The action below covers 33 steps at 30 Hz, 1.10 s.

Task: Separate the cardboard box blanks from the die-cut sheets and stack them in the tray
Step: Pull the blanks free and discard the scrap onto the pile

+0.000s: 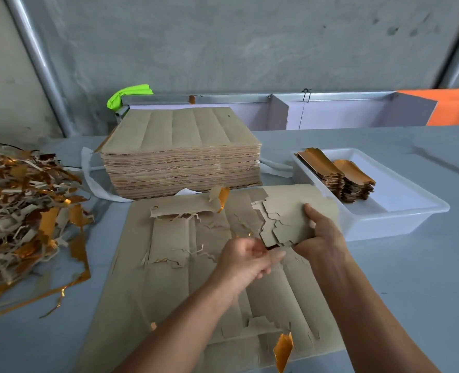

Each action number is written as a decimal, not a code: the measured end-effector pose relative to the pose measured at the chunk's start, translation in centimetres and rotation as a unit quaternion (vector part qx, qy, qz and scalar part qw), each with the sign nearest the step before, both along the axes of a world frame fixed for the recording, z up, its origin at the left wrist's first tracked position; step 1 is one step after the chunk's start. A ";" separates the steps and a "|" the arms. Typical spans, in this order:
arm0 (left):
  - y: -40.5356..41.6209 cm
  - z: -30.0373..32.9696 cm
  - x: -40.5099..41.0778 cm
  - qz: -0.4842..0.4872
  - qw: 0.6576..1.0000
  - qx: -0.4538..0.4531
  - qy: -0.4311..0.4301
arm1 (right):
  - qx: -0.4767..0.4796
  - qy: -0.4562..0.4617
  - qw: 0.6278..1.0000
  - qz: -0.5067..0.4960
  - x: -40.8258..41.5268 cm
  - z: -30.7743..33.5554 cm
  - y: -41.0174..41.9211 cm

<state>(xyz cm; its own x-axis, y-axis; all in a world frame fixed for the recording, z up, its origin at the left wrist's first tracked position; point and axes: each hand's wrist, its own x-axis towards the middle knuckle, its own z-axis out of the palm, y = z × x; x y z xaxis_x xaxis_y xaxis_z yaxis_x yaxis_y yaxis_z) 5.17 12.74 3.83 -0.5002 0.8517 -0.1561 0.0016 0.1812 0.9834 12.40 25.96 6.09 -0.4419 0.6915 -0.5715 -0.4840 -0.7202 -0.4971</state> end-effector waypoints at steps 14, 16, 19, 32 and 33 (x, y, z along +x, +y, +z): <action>-1.8 -0.7 -2.3 0.066 0.998 0.008 0.003 | -0.016 0.018 0.999 -0.039 1.5 0.3 1.1; -2.0 -0.7 -4.2 0.131 0.991 0.013 0.029 | 0.003 -0.001 0.999 -0.037 1.8 0.2 1.3; -2.3 -1.0 -8.0 0.277 0.954 -0.013 0.113 | 0.032 -0.051 0.998 -0.012 2.1 -0.3 1.3; -2.3 -4.0 -8.2 -0.154 0.803 -0.209 0.537 | 0.188 -0.211 0.956 0.076 2.1 -1.4 0.7; -2.3 -3.9 -8.3 -0.160 0.792 -0.222 0.546 | 0.196 -0.214 0.954 0.075 2.2 -1.6 0.7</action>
